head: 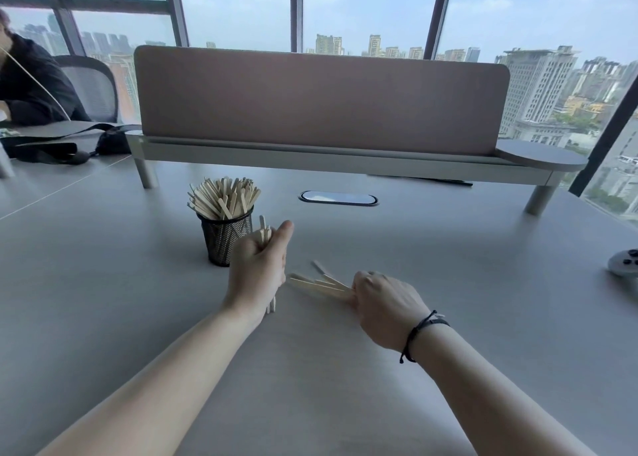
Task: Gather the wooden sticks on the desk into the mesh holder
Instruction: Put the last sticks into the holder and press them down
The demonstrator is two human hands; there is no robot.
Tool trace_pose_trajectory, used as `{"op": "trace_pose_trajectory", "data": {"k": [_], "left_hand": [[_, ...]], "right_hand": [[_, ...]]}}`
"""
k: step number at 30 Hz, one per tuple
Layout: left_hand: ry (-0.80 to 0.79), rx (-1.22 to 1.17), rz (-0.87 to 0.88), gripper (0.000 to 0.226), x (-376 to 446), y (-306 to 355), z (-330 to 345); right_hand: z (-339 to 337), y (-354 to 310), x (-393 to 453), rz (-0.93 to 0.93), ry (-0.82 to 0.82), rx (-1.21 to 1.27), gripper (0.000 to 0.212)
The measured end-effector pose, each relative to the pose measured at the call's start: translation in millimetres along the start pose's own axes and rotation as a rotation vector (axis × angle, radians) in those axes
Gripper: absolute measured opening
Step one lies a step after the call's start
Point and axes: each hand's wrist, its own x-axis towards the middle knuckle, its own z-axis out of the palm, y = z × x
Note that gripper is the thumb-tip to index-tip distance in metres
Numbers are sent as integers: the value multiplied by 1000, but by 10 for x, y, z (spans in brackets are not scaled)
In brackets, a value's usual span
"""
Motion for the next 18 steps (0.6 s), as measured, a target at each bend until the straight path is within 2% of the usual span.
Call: {"op": "trace_pose_trajectory", "data": {"k": [3, 6, 8, 12, 14, 16, 18], "left_hand": [[-7, 30, 17, 59, 10, -9, -15], [2, 128, 112, 58, 22, -3, -42], [-36, 260, 251, 58, 12, 16, -51], [-232, 669, 459, 53, -49, -94, -59], [-309, 929, 449, 45, -66, -231, -27], [-449, 1179, 343, 56, -90, -292, 65], [-538, 1314, 296, 55, -88, -295, 174]], "right_hand": [[2, 9, -4, -6, 24, 30, 10], [-47, 100, 3, 21, 114, 209, 13], [-77, 175, -5, 18, 201, 363, 13], [-159, 249, 11, 17, 350, 452, 22], [-206, 285, 47, 44, 395, 520, 24], [-245, 311, 95, 74, 406, 643, 26], [-263, 302, 123, 112, 393, 922, 23]]}}
